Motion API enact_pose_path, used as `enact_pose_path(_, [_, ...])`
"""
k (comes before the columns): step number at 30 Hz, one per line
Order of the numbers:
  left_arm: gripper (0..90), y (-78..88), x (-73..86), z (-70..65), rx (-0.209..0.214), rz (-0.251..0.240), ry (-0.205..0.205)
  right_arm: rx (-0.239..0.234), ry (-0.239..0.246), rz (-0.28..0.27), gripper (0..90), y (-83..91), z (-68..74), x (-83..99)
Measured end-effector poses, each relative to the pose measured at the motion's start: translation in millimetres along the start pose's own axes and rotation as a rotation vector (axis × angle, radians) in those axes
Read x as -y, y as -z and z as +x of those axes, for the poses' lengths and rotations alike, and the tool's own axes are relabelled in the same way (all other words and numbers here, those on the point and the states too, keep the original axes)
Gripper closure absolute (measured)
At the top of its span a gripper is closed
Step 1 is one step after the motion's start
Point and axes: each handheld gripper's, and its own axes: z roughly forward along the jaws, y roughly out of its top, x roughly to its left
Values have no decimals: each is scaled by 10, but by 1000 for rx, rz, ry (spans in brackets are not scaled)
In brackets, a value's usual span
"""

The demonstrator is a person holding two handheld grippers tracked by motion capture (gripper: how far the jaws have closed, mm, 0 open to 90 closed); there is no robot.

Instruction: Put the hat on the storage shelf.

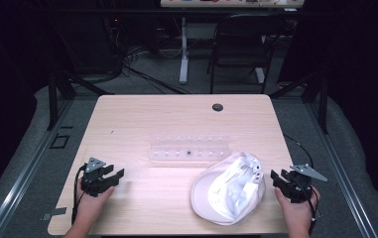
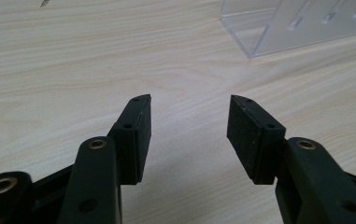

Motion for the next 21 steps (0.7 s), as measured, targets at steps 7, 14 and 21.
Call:
enact_pose_path(7, [424,7,-9,24,11,-12,9,-82,30,32,435,99,22,-112])
enact_pose_path(14, [475,54,-49,-11,-20,27,-21,-119,36,114,488,95,45,-219])
enact_pose_path(21, [290,126,-105,-74,-29,-13,-21,-110,81,85,244,143,131,-275])
